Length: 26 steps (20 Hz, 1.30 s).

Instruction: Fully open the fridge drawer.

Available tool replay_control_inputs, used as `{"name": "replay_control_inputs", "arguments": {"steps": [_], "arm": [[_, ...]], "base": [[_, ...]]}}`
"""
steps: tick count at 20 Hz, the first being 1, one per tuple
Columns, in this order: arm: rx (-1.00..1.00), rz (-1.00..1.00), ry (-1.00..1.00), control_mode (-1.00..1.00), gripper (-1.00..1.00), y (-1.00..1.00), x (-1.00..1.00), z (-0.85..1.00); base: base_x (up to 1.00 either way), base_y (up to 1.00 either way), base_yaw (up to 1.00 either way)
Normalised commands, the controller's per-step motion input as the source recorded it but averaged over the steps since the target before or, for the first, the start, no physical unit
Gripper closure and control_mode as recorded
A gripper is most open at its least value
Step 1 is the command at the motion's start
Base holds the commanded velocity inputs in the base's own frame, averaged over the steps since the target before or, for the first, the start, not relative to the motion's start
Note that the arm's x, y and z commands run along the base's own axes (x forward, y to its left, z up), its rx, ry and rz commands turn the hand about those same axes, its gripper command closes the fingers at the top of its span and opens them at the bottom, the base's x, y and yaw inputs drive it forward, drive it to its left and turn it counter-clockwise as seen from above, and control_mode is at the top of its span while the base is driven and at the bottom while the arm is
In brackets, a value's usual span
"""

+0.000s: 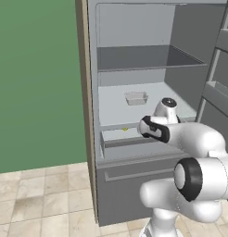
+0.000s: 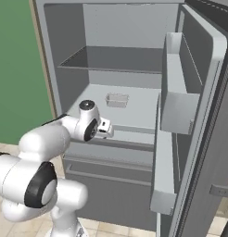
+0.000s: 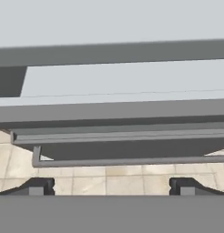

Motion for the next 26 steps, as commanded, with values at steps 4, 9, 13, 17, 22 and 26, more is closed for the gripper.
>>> {"name": "replay_control_inputs", "arguments": {"steps": [4,9,13,17,22,26], "arm": [[0.01,0.00,0.00,-1.00,-1.00,0.00,0.34,-0.24],[0.00,0.00,0.00,-1.00,-1.00,0.00,0.36,-0.14],[0.00,0.00,0.00,-1.00,-1.00,0.00,0.37,-0.19],[0.00,0.00,0.00,-1.00,-1.00,0.00,0.28,-0.26],[0.00,0.00,0.00,-1.00,-1.00,0.00,0.23,-0.27],[0.00,0.00,0.00,-1.00,-1.00,0.00,0.20,-0.18]], "base": [[0.00,0.00,0.00],[0.00,0.00,0.00],[0.00,0.00,0.00],[0.00,0.00,0.00],[0.00,0.00,0.00],[0.00,0.00,0.00]]}}
